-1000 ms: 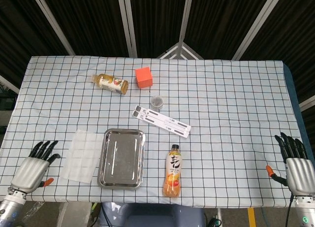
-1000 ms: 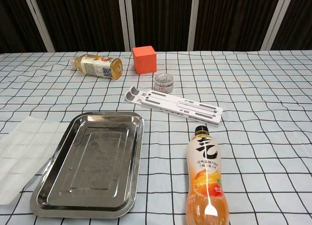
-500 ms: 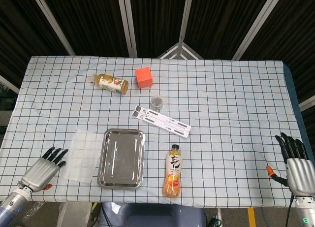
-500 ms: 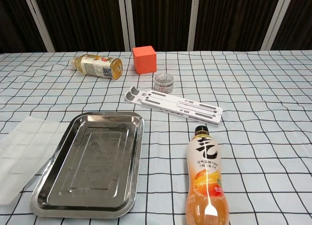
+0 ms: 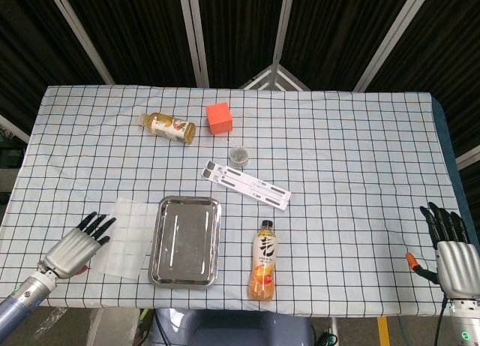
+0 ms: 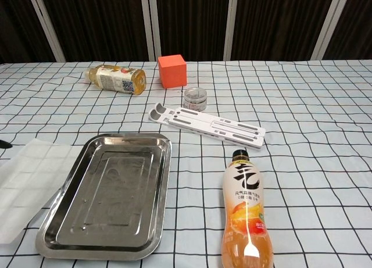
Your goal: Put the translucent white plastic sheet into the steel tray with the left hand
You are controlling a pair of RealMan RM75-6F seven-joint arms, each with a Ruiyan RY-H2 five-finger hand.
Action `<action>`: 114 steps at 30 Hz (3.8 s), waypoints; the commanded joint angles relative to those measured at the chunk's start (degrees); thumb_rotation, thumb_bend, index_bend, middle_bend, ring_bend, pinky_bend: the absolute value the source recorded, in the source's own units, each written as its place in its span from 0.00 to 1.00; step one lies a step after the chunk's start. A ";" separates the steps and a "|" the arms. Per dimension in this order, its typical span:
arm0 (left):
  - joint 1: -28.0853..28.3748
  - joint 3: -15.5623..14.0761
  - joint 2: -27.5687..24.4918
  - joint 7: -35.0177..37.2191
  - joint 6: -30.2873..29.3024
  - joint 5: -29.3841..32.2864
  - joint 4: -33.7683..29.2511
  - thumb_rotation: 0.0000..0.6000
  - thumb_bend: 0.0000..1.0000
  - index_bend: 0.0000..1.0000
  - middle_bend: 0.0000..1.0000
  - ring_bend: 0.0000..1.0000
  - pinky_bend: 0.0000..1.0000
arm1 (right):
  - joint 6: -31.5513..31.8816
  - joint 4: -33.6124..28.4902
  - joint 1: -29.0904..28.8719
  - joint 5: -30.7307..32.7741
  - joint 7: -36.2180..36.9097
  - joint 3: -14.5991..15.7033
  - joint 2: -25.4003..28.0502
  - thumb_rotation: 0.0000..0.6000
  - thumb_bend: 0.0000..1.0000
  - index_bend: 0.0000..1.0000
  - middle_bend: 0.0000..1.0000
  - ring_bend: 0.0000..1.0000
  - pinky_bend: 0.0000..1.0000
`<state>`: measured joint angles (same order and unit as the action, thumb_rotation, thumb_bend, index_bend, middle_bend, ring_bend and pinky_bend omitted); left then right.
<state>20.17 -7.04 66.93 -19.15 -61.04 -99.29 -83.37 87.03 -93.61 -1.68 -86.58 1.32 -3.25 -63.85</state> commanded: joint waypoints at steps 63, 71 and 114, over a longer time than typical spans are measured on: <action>1.90 -4.32 0.76 -0.96 -3.32 -5.29 3.32 1.00 0.06 0.21 0.00 0.00 0.00 | -0.25 -0.64 0.12 0.74 0.17 -0.26 0.00 1.00 0.33 0.00 0.00 0.00 0.00; 2.98 -3.55 2.02 -2.22 -1.44 -4.52 3.08 1.00 0.06 0.23 0.00 0.00 0.00 | -0.32 -0.67 0.11 0.72 0.48 -0.26 0.11 1.00 0.32 0.00 0.00 0.00 0.00; 5.96 3.07 1.14 3.26 -10.18 -3.37 -1.91 1.00 0.50 0.61 0.02 0.00 0.00 | -0.79 -1.12 0.06 0.85 1.15 -0.15 0.50 1.00 0.33 0.00 0.00 0.00 0.00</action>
<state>25.34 -5.48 69.23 -15.65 -70.18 -103.23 -83.77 86.25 -94.74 -1.61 -85.73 2.48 -3.41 -63.35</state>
